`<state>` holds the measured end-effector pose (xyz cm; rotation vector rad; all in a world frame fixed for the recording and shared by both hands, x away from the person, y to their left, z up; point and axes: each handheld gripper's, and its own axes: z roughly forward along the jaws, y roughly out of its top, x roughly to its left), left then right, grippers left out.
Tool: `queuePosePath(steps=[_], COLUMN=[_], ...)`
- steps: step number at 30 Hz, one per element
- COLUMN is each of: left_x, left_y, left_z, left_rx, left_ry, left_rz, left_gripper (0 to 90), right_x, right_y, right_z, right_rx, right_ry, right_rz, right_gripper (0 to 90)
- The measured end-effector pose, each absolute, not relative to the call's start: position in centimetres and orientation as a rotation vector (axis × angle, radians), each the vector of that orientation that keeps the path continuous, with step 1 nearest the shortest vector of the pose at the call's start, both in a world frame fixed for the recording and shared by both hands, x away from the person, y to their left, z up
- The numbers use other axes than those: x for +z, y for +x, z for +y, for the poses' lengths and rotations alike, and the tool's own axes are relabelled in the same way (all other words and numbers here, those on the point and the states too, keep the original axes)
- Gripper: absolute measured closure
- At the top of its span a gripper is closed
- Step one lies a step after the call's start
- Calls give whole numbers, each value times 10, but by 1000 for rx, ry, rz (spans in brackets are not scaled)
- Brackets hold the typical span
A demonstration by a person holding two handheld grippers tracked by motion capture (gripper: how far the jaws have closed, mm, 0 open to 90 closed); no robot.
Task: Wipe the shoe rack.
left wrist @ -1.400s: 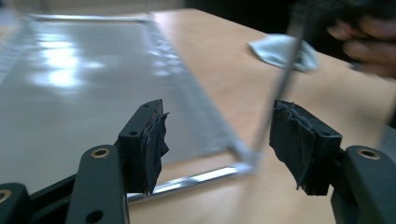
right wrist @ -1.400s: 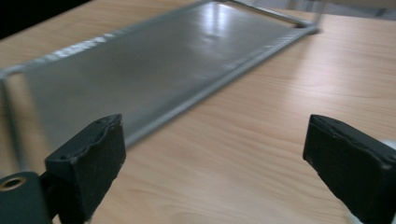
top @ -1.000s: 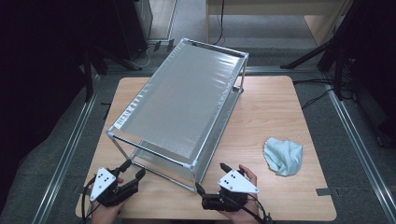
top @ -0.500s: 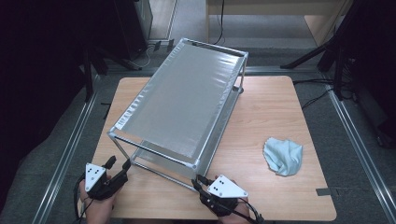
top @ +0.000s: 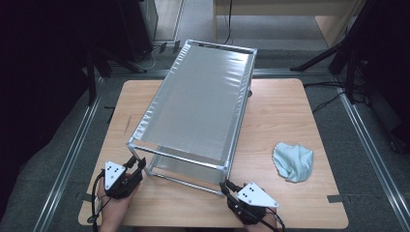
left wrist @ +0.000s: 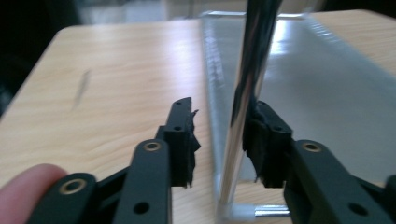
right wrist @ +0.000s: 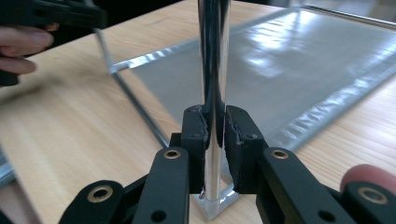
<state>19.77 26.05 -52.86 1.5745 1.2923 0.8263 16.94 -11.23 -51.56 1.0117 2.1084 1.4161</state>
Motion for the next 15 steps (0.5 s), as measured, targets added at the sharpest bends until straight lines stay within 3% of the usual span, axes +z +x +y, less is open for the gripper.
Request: queuePosePath(steps=[6, 10, 15], left_x=[-526, -526, -526], left_y=[196, 196, 191], left_z=[237, 224, 214], left_rx=[823, 766, 740], left_ry=[1614, 1653, 1678], left_rz=[1131, 1043, 991], left_gripper=[788, 800, 804], right_x=[-517, -519, -522], right_y=[173, 178, 186], right_z=[-132, -148, -161], right_rx=[1363, 1317, 1274], right_ry=[1093, 1147, 1185], right_rz=[2046, 1994, 1938], right_gripper=[786, 757, 782])
